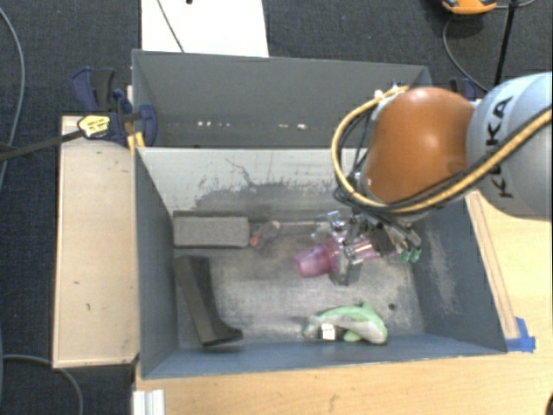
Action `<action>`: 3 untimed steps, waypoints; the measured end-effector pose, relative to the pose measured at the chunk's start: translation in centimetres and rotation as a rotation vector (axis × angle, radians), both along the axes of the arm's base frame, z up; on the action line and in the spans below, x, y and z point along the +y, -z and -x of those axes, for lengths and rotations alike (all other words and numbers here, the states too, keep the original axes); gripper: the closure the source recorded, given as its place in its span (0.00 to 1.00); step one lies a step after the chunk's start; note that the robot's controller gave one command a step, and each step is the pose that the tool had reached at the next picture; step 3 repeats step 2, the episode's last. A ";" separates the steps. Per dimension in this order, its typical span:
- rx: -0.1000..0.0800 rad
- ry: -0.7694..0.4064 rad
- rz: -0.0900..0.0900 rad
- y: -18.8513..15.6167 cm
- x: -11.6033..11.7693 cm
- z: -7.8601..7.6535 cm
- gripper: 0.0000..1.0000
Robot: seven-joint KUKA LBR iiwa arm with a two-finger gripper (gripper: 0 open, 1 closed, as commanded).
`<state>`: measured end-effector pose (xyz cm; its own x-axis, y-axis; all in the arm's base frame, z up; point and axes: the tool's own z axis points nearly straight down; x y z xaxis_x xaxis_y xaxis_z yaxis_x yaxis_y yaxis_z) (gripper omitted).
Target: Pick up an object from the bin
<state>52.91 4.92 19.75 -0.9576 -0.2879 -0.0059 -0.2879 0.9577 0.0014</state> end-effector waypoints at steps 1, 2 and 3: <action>0.001 0.001 0.000 0.0 0.0 0.0 1.00; 0.005 -0.084 0.000 -2.3 -0.4 -0.1 1.00; 0.005 -0.084 0.000 -2.3 -0.4 -0.1 1.00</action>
Offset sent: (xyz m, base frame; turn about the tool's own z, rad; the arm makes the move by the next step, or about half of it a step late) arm 0.0124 -0.0240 0.1263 -0.3720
